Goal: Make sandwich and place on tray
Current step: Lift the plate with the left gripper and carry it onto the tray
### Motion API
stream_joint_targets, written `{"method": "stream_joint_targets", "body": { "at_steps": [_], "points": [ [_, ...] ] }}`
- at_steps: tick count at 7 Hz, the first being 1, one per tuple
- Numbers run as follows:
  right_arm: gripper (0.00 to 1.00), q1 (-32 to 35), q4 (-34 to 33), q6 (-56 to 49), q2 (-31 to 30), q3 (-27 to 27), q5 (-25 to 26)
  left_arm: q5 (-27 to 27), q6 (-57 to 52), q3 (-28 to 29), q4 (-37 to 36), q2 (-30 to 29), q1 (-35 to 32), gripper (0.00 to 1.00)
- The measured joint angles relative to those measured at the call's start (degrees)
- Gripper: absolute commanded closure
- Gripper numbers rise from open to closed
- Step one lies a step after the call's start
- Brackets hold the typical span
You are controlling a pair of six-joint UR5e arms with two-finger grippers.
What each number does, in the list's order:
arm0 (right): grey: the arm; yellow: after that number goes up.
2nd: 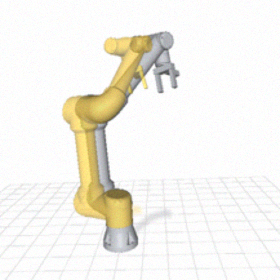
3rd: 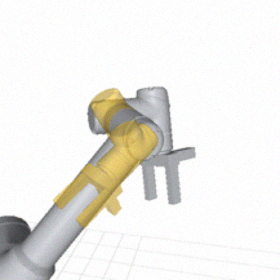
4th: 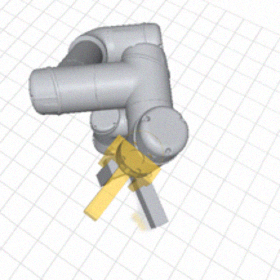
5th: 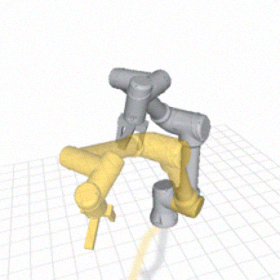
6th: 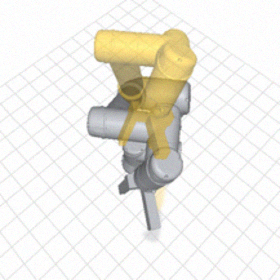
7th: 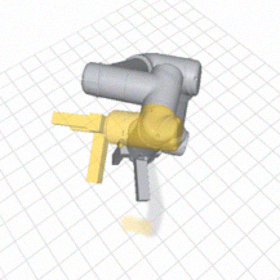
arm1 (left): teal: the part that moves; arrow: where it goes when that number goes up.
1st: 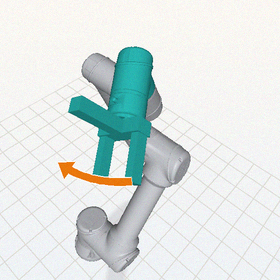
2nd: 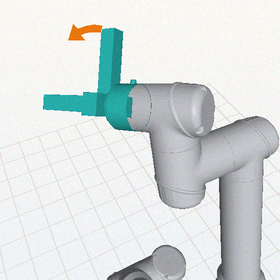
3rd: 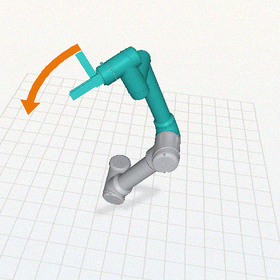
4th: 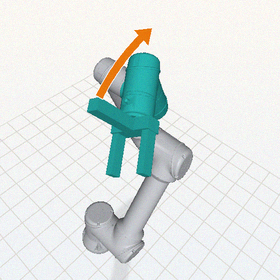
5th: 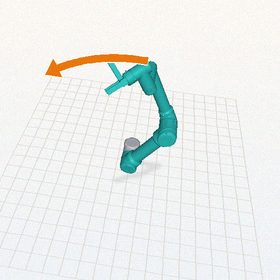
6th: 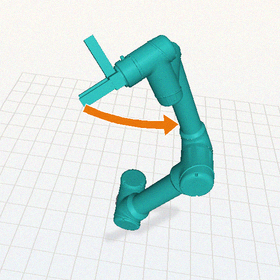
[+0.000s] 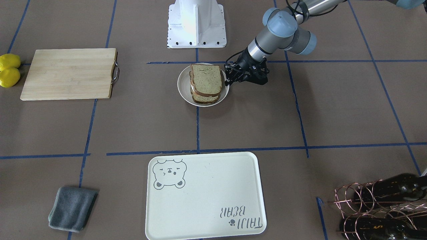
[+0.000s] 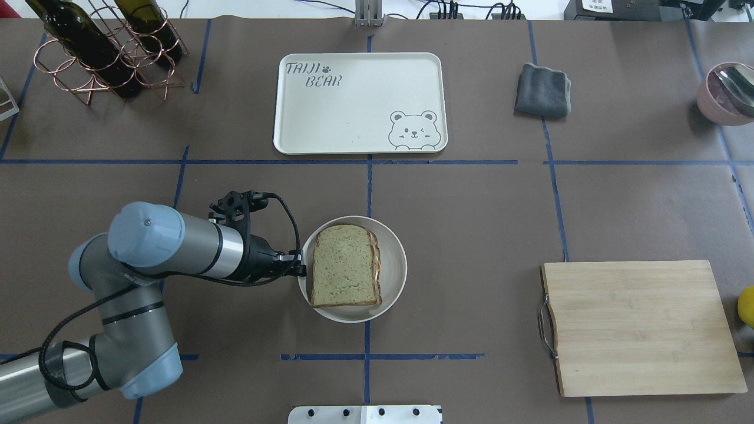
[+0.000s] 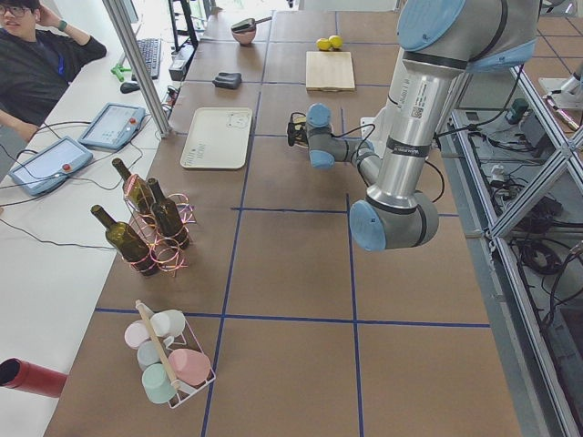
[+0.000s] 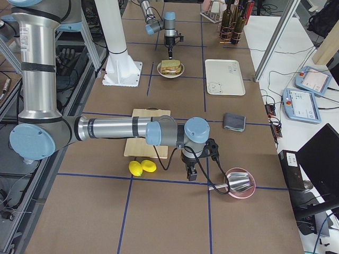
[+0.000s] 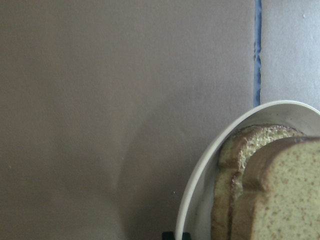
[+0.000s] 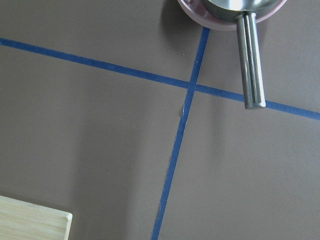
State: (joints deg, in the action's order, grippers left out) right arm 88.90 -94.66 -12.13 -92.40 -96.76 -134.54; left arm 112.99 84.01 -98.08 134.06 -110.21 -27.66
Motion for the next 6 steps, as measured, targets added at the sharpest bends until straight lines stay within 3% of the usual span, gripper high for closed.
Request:
{"method": "stream_joint_targets", "body": {
  "at_steps": [3,6],
  "points": [
    [0.00,0.11,0.00,0.00,-0.05,0.11,0.06,9.50,-3.84,3.72,-1.33,-3.77,-10.52,1.00],
    [0.00,0.55,0.00,-0.06,-0.06,0.23,0.21,13.33,-9.80,14.77,-8.11,-15.03,-18.08,1.00]
  ]
}}
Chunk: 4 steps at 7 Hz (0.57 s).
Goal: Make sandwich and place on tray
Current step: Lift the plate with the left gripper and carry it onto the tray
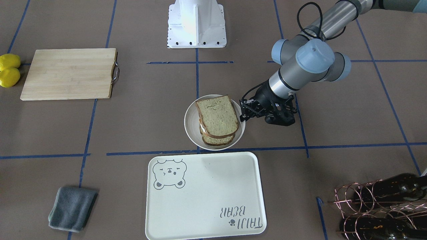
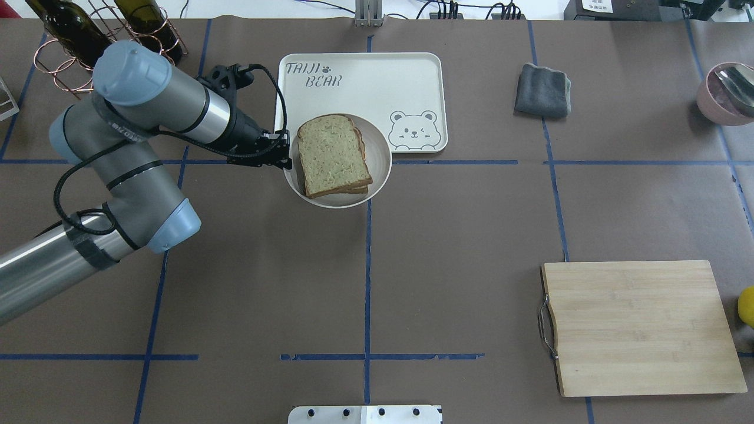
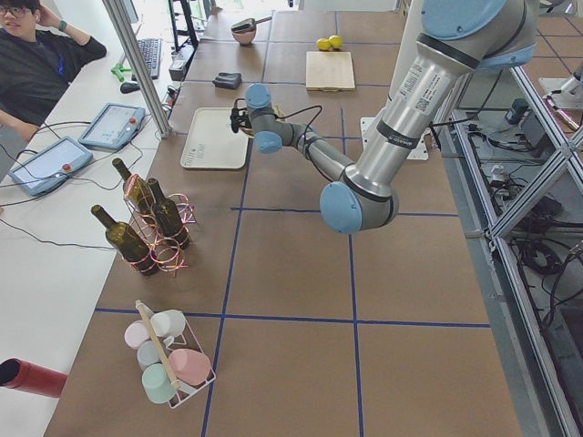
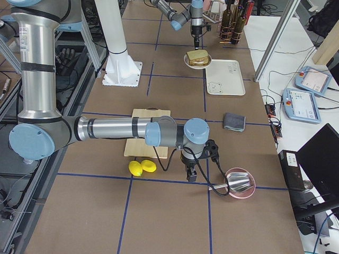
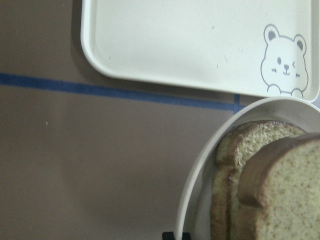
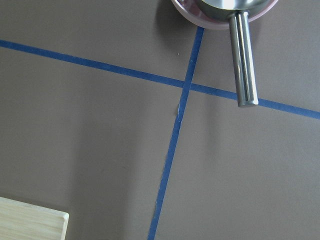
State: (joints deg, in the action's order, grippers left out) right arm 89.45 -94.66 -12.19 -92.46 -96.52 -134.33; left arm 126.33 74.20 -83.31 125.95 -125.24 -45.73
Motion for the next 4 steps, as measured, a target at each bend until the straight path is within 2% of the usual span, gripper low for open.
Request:
{"method": "stream_joint_targets", "body": {
  "at_steps": [2,4],
  "points": [
    [0.00,0.21,0.00,0.03,-0.08,0.02,0.09,1.43,-4.00,10.25,-1.64,-7.88,-3.33,1.00],
    [0.00,0.40,0.00,0.00,-0.07,0.11,0.12,3.47,-7.58,23.14,-1.61,-16.50,-5.44,1.00]
  ]
}}
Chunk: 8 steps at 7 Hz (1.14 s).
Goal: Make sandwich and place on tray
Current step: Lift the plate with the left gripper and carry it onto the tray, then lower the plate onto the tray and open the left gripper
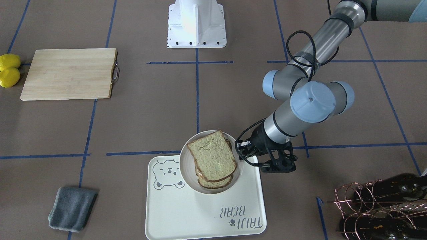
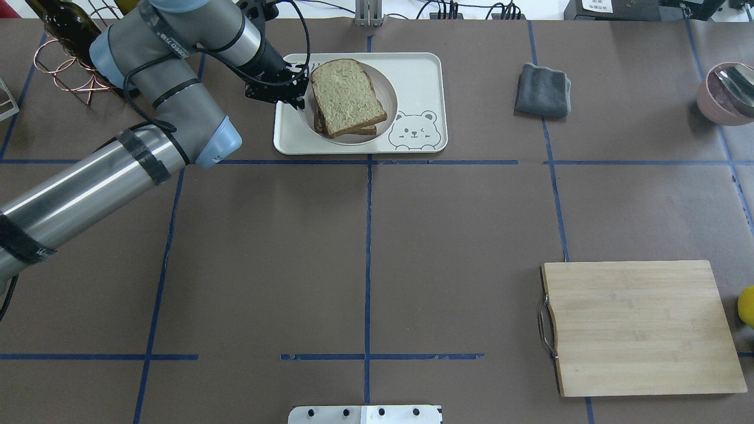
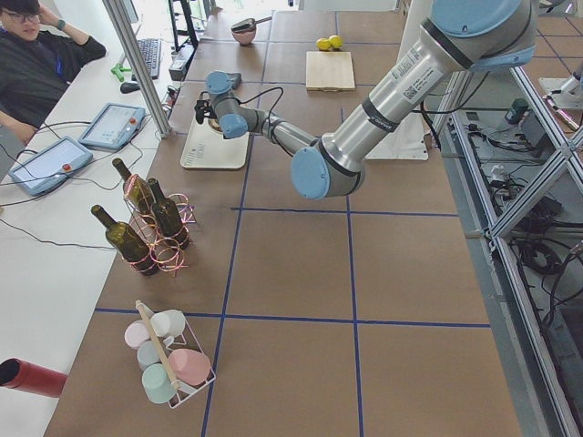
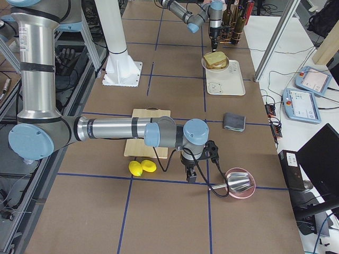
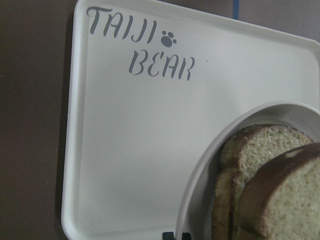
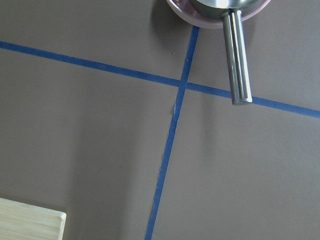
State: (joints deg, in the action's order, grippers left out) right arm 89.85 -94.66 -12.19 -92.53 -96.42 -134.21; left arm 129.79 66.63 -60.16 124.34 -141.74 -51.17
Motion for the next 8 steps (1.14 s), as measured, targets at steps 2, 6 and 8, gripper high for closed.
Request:
{"method": "stream_joint_targets", "body": {
  "at_steps": [2,6,8],
  "points": [
    [0.00,0.05,0.00,0.03,0.06,0.13,0.03,0.54,-1.33,11.95,3.70,-6.37,-0.69,1.00],
    [0.00,0.06,0.00,0.08,0.07,0.22,0.07,-2.74,-1.73,25.54,13.45,-10.69,-0.23,0.41],
    [0.00,0.06,0.00,0.16,0.16,0.18,0.02,-3.65,-1.83,26.02,13.86,-10.98,0.34,0.00]
  ]
}}
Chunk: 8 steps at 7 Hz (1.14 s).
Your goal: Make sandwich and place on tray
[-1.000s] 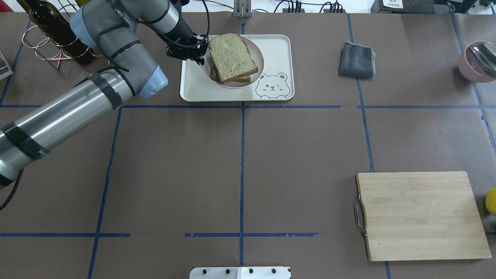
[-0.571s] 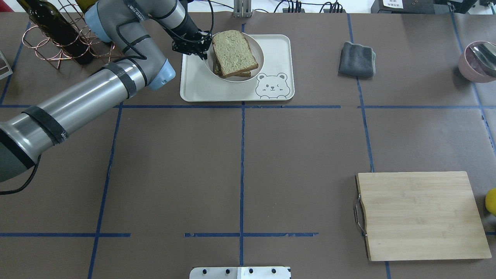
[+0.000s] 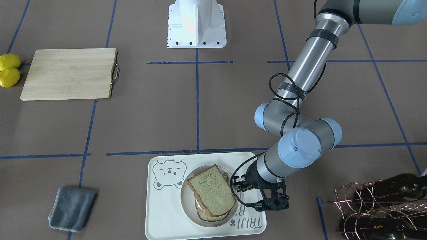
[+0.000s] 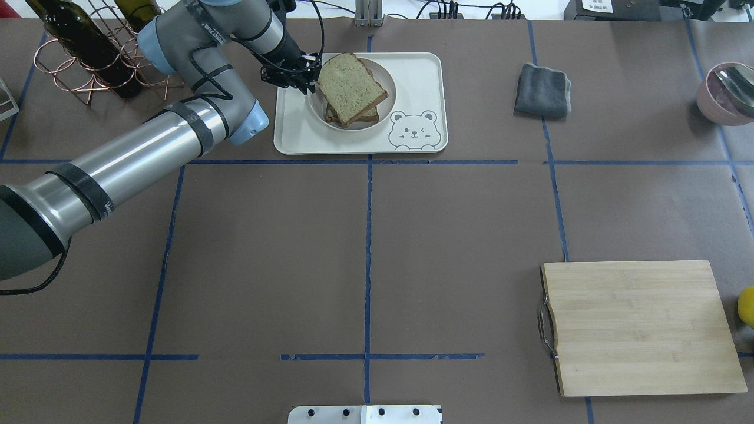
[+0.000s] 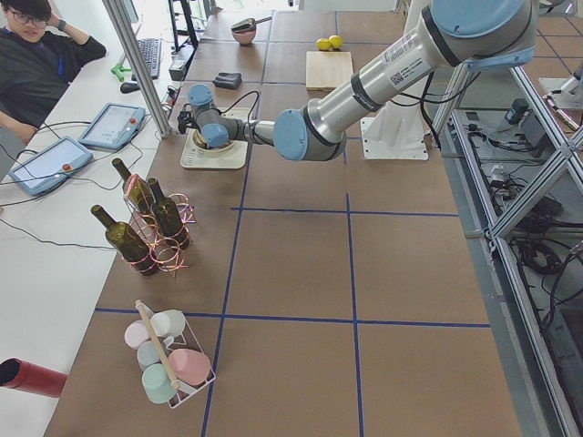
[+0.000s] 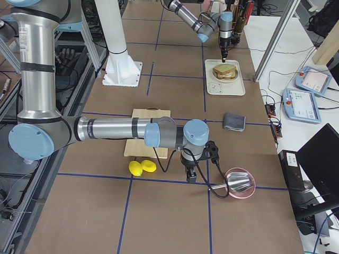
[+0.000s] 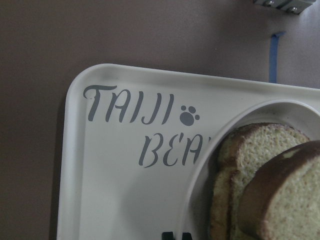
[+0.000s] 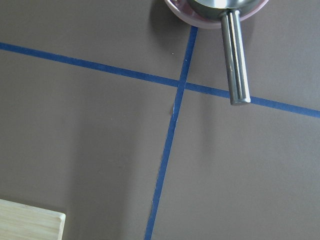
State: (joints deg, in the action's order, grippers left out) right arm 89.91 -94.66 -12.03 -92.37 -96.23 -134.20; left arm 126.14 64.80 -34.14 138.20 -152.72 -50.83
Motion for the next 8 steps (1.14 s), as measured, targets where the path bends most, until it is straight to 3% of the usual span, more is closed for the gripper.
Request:
{"method": "stream_joint_targets", "body": {
  "at_steps": [4,5,8],
  "points": [
    [0.00,0.00,0.00,0.06,0.11,0.07,-0.01,-0.39,-4.53,-3.50,-1.63,0.81,-0.92,0.00],
    [0.00,0.00,0.00,0.10,0.13,0.07,-0.01,-0.43,-6.20,-9.78,-5.51,3.61,-1.63,0.00],
    [0.00,0.00,0.02,0.68,0.04,-0.08,0.05,-0.23,-15.87,-36.56,-19.67,19.04,-5.06,0.00]
  ]
}}
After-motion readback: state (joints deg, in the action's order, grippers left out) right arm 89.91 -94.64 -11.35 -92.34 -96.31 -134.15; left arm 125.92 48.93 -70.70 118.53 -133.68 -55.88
